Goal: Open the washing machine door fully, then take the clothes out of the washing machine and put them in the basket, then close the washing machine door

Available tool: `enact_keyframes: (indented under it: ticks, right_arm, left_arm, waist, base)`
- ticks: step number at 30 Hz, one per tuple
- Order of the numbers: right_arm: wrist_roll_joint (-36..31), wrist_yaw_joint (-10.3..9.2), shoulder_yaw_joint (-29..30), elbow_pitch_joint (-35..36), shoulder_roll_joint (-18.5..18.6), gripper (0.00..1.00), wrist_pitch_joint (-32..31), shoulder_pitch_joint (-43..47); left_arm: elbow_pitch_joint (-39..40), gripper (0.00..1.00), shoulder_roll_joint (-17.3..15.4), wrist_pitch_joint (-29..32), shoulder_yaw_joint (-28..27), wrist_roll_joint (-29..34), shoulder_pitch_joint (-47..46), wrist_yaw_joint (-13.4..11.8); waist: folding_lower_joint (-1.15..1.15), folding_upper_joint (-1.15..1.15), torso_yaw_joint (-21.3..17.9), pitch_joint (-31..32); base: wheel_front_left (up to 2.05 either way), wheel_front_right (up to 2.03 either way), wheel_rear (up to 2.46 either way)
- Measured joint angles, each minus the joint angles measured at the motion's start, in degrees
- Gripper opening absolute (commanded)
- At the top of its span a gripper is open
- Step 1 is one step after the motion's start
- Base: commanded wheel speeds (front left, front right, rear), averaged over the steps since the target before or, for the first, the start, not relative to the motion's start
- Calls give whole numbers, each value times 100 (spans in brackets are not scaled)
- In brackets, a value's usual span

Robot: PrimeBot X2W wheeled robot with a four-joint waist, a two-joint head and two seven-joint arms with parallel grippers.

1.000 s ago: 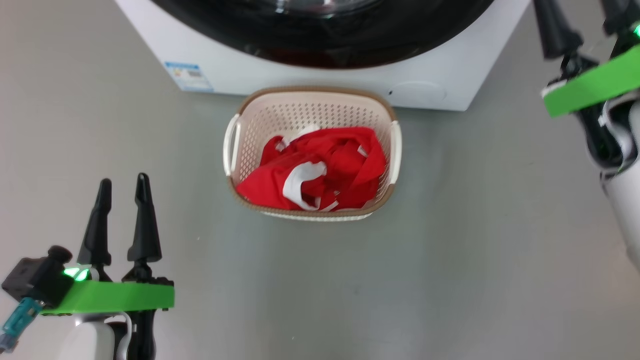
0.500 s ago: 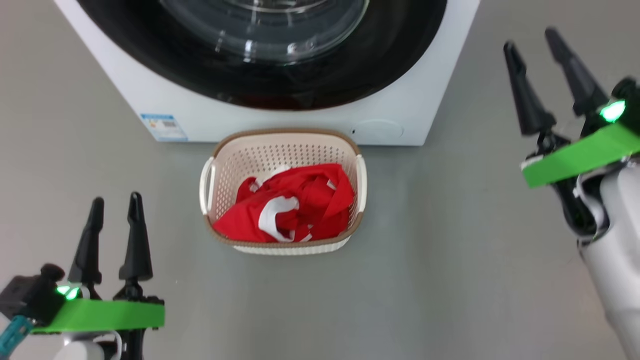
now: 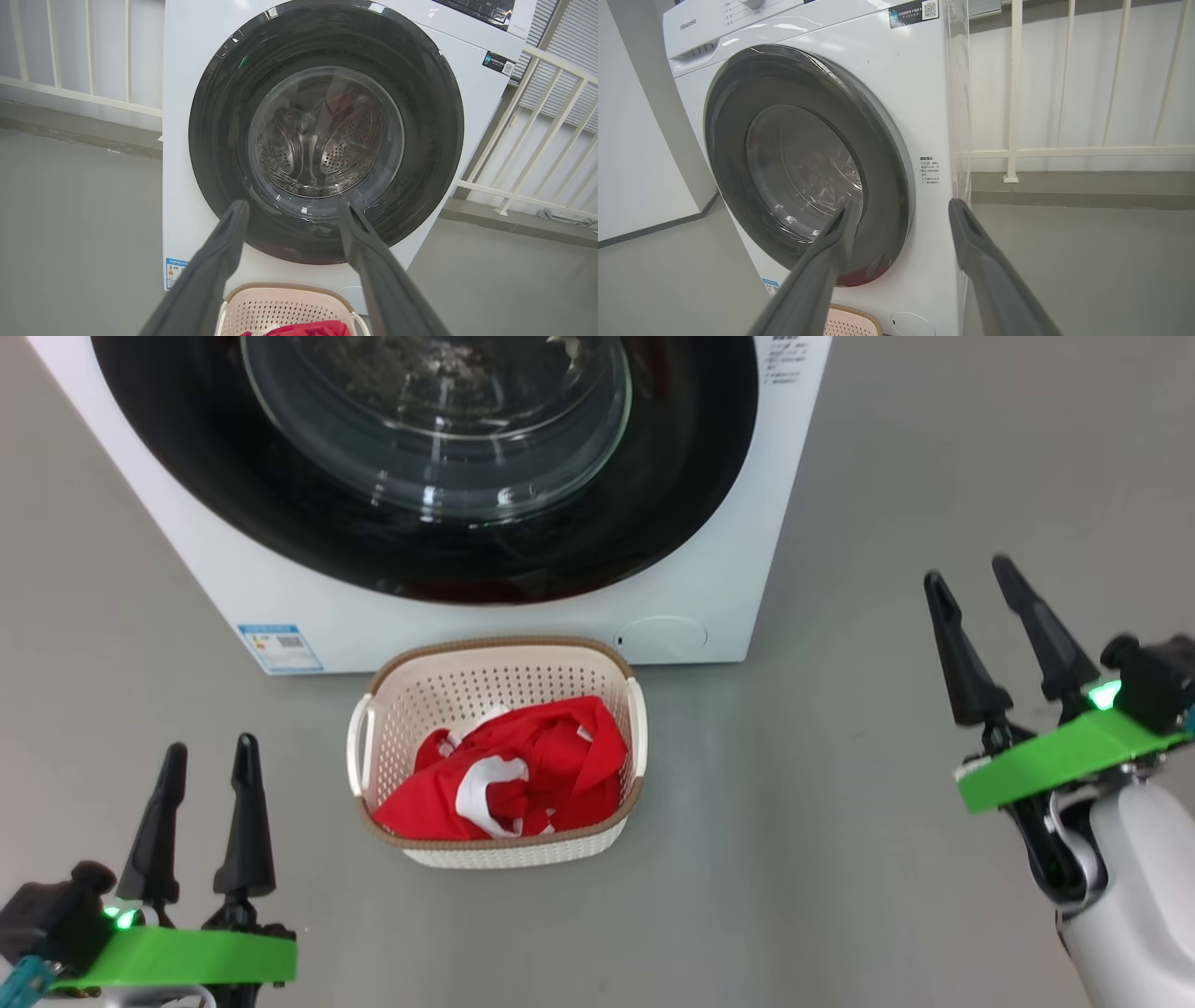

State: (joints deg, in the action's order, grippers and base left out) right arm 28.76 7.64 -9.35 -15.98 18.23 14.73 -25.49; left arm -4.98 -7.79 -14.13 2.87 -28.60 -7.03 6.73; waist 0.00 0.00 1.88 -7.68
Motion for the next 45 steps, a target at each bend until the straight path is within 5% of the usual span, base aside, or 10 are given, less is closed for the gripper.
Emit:
enact_keyframes:
  ticks: [37,38,45]
  right_arm:
    - [-194,0,415,-8,-344,100,0,878]
    - [-194,0,415,-11,-346,0,0,878]
    - [-172,0,377,-459,-590,0,-9,1303]
  left_arm:
    - [112,100,-115,52,104,-91,312,-96]
    - [112,0,-115,52,115,-131,312,-94]
    - [-323,0,167,52,209,-152,545,-93]
  waist:
    - [0,0,-143,225]
    - [0,0,-145,225]
    - [0,0,-145,225]
  base:
    - [0,0,0]
    - [0,0,0]
    - [0,0,0]
